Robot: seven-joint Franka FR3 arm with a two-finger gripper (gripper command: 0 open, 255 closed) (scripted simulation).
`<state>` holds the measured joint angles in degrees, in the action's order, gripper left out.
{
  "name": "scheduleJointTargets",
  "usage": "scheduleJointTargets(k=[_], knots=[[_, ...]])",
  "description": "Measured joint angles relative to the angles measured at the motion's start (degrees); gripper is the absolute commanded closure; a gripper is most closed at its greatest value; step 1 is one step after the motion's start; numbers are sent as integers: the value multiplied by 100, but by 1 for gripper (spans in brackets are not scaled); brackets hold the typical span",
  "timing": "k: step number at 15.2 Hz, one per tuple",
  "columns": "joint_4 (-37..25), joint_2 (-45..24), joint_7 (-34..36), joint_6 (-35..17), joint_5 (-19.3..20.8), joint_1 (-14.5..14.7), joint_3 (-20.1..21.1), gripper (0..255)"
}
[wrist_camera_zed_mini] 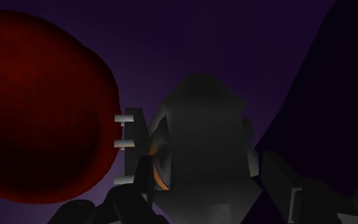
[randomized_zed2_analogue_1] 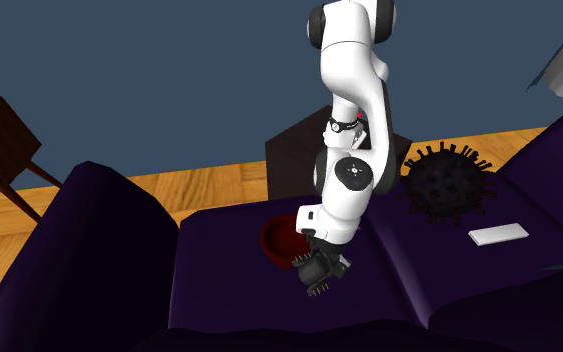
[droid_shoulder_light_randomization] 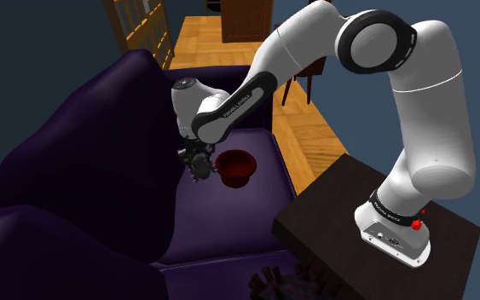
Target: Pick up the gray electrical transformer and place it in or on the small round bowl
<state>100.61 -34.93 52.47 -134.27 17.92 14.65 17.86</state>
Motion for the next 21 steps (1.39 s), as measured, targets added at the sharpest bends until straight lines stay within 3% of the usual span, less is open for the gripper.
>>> scheduleJointTargets(k=[11, 21], knots=[[-74, 526, -160, 580, -232, -104, 159, 255], [2118, 2251, -1166, -50, -845, -1065, 217, 255]])
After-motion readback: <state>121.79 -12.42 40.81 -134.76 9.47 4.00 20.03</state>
